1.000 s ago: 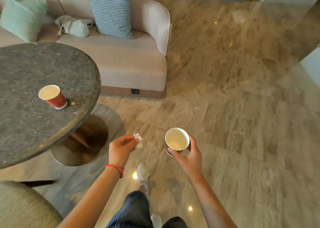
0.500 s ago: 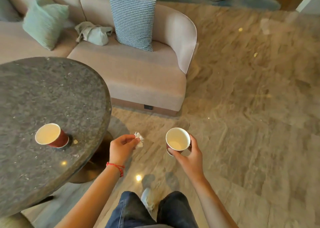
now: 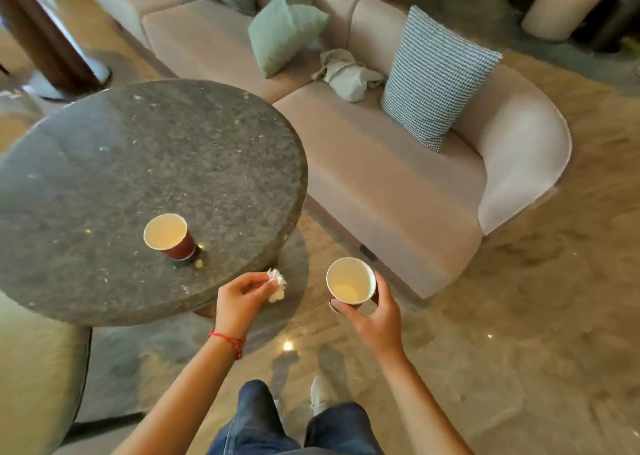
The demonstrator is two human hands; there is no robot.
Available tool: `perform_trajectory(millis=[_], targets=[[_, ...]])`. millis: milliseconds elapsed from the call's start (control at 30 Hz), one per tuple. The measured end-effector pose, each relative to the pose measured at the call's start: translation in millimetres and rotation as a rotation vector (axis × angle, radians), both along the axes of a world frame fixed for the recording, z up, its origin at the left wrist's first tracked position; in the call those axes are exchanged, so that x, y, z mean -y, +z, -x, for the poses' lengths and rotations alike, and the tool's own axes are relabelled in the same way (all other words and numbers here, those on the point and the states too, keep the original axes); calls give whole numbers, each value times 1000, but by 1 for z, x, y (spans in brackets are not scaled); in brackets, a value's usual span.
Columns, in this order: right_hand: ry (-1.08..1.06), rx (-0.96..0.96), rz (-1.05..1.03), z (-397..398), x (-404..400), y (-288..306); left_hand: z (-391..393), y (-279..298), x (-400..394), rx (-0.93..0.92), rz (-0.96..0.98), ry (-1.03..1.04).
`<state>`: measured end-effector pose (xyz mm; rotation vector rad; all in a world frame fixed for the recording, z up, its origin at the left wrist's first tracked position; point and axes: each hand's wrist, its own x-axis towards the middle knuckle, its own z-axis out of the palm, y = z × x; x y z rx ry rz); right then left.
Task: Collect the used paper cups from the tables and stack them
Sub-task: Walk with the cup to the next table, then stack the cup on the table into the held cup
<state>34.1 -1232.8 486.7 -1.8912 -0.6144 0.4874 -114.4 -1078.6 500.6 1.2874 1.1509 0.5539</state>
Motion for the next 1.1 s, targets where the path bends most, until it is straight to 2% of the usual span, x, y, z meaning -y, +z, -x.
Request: perform_trajectory(millis=[167,433,600,900,1100], targets=[[243,-19,-11,-18,-39,4,21,0,1,7,24,252],[536,-76,-64,11,-110,3,65,6,-15,34,-20,576],[614,-60,-83,32,-161,5,88,5,-45,44,-45,647],[658,-39,-146,70,-257,14,128,-5,-122,67,-42,637],[685,-54,-96,88,-285,4,143,-17,-151,36,-13,617]])
